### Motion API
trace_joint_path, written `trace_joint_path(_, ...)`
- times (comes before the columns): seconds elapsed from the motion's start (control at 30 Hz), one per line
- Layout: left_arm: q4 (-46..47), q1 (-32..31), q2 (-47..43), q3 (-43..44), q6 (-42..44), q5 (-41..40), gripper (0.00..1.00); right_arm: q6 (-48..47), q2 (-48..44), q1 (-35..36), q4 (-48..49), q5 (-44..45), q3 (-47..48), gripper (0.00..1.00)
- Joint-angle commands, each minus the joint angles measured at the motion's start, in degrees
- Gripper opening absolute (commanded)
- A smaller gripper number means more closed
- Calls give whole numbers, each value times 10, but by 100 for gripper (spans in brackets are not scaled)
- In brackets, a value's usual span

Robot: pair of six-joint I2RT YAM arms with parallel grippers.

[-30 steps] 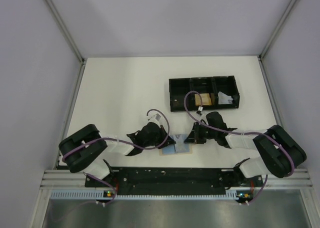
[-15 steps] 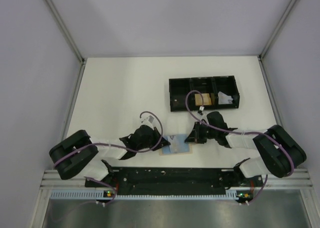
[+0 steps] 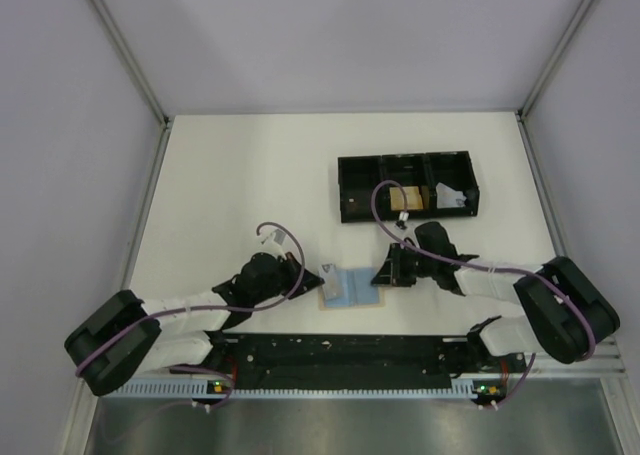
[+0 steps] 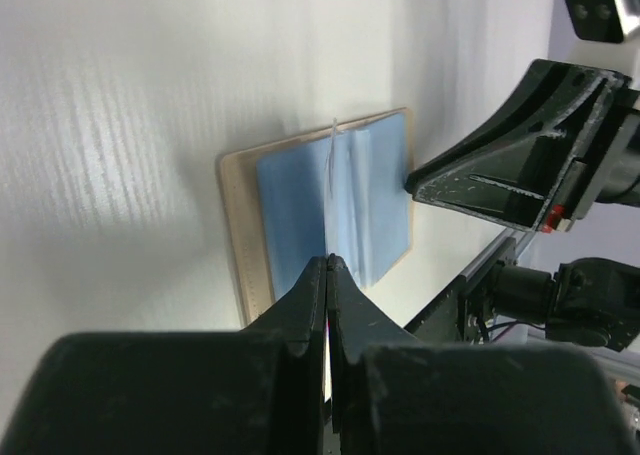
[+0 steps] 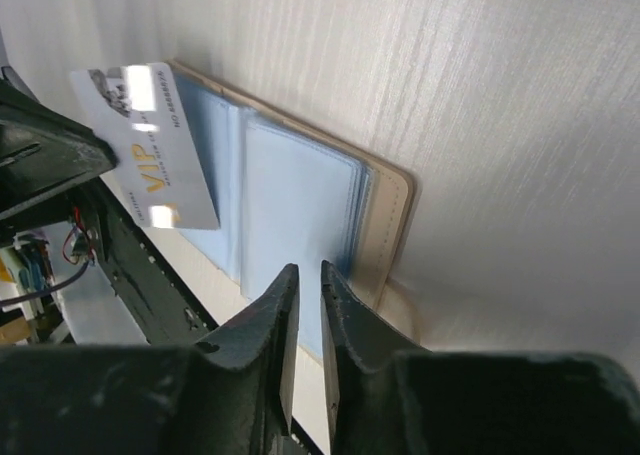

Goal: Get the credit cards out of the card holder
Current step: Remove the credit card from the card holder, then place the credit card in the storage box.

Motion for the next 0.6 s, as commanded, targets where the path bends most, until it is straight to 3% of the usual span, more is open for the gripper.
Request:
trace_joint_path(0.0, 21, 16, -47, -10, 59, 37, 0, -55, -46, -6, -68, 4, 34, 19)
trace_joint_path(0.2, 22, 27, -89, 8, 125, 97, 0, -130, -116, -6, -118, -56, 97, 58)
trace_joint_path(0.27, 24, 27, -95, 17, 142, 118, 0, -158, -125, -5, -131, -81, 125, 66)
trace_joint_path(0.57, -4, 27, -97, 90, 208, 246, 0, -291, -106, 8, -203, -189, 225, 69)
